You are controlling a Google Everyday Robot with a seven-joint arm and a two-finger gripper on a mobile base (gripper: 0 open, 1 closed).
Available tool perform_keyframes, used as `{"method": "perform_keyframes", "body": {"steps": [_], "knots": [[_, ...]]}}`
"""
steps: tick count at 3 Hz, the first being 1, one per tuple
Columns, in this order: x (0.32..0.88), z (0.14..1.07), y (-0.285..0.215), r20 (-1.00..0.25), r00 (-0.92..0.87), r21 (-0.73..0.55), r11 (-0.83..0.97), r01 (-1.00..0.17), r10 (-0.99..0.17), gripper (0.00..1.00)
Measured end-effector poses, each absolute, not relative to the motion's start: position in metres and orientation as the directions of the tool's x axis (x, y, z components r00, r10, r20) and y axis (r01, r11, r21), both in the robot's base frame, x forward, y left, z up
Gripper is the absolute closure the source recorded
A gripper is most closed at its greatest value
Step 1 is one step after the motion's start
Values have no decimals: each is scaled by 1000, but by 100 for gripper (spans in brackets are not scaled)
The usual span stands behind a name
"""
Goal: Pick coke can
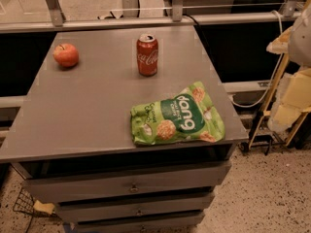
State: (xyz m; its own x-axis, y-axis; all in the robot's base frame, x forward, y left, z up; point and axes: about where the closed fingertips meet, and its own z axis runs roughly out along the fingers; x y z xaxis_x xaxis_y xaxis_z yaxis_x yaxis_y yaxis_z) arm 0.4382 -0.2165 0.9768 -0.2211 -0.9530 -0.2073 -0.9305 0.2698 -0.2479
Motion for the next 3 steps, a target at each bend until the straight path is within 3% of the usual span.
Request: {"method": "perform_keyframes", "body": {"steps": [2, 3], "knots": [[452, 974, -217, -263, -230, -250, 296, -922, -937, 0], [497, 971, -206, -398, -220, -257, 339, -905, -890, 0]]}}
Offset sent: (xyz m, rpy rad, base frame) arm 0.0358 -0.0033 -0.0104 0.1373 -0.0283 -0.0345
